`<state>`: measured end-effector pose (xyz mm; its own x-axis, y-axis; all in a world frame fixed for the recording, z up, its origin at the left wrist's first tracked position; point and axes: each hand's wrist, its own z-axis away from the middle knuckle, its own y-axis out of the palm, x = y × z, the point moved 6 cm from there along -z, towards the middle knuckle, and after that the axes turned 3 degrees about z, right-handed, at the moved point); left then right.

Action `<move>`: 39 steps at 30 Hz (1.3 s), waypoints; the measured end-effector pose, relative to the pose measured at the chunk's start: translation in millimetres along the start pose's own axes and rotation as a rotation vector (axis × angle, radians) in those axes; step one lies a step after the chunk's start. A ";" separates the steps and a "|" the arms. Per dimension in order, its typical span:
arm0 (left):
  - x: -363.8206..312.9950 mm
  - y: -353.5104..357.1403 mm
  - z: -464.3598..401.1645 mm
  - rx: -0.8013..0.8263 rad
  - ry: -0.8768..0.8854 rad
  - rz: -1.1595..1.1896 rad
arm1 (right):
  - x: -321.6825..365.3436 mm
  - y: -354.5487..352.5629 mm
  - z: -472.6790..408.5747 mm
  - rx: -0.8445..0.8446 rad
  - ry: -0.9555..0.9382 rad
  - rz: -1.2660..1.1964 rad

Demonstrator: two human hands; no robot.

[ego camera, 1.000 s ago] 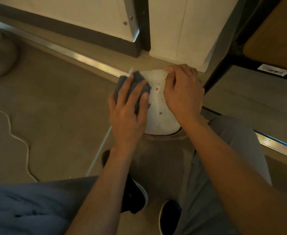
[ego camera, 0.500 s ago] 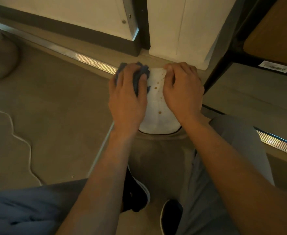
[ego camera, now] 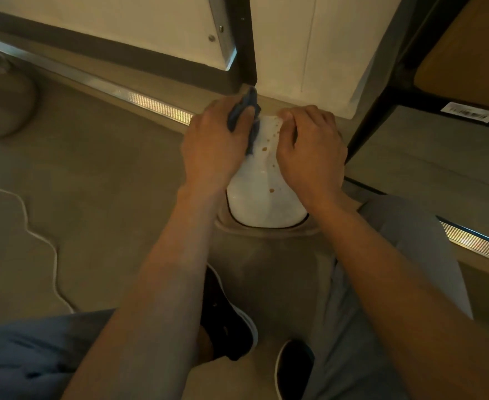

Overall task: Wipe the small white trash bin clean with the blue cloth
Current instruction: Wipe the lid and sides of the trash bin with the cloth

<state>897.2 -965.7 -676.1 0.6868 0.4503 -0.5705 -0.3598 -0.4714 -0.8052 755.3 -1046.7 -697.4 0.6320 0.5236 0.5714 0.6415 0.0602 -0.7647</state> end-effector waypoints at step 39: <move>-4.7 1.6 4.9 0.054 0.057 0.086 | 1.6 -0.5 0.0 0.005 -0.001 0.011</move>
<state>890.3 -964.8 -675.6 0.6862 0.3652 -0.6291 -0.4517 -0.4640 -0.7620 756.0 -1046.0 -696.1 0.6389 0.5248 0.5625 0.6323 0.0584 -0.7725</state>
